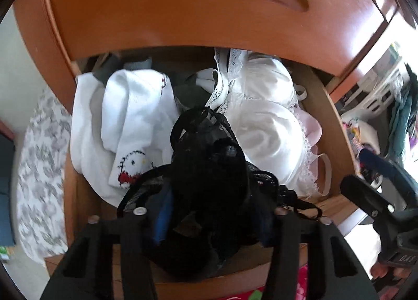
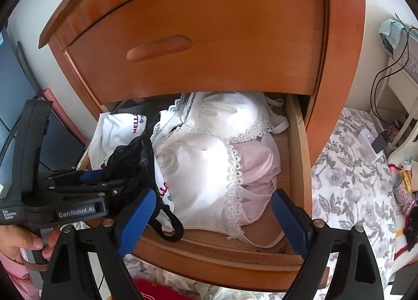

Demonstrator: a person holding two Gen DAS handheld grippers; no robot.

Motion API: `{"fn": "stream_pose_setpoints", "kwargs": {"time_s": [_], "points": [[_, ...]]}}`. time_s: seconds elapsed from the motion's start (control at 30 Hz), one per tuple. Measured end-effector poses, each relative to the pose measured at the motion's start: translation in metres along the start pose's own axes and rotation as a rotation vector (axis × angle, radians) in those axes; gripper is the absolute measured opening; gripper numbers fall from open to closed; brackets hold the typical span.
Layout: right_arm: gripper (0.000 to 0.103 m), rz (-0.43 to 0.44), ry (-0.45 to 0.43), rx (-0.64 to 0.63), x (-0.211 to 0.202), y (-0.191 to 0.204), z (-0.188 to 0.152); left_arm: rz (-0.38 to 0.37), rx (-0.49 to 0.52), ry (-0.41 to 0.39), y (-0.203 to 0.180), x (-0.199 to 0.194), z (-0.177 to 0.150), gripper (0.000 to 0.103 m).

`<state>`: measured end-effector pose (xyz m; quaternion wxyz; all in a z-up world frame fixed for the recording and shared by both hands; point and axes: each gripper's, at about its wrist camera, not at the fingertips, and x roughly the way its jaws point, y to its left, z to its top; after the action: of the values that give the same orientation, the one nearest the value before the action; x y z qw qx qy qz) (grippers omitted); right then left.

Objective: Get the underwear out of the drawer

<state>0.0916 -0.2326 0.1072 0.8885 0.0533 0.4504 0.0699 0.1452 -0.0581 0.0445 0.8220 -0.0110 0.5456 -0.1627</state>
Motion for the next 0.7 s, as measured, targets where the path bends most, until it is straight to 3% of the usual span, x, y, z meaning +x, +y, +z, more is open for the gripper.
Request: {"fn": "stream_pose_setpoints", "kwargs": {"time_s": [0.13, 0.17, 0.33, 0.4, 0.5, 0.7], "points": [[0.092, -0.002, 0.005, -0.008, 0.001, 0.001, 0.000, -0.057, -0.048, -0.017, 0.010, -0.003, -0.002, 0.014], [0.092, -0.001, 0.007, -0.006, 0.002, 0.001, 0.000, -0.062, -0.059, -0.023, 0.013, -0.004, -0.003, 0.011], [0.092, 0.001, 0.024, -0.029, 0.011, 0.006, 0.004, -0.091, -0.099, -0.077, 0.027, -0.014, -0.008, 0.008], [0.091, 0.005, 0.041, -0.036, 0.018, 0.009, 0.007, -0.082, -0.118, -0.111, 0.033, -0.021, -0.009, 0.007], [0.081, 0.002, 0.073, -0.042, 0.032, 0.014, 0.013, -0.073, -0.143, -0.160, 0.042, -0.032, -0.009, 0.007], [0.080, -0.017, 0.139, -0.063, 0.057, 0.022, 0.027, -0.035, -0.176, -0.251, 0.058, -0.053, -0.006, 0.007]]}}
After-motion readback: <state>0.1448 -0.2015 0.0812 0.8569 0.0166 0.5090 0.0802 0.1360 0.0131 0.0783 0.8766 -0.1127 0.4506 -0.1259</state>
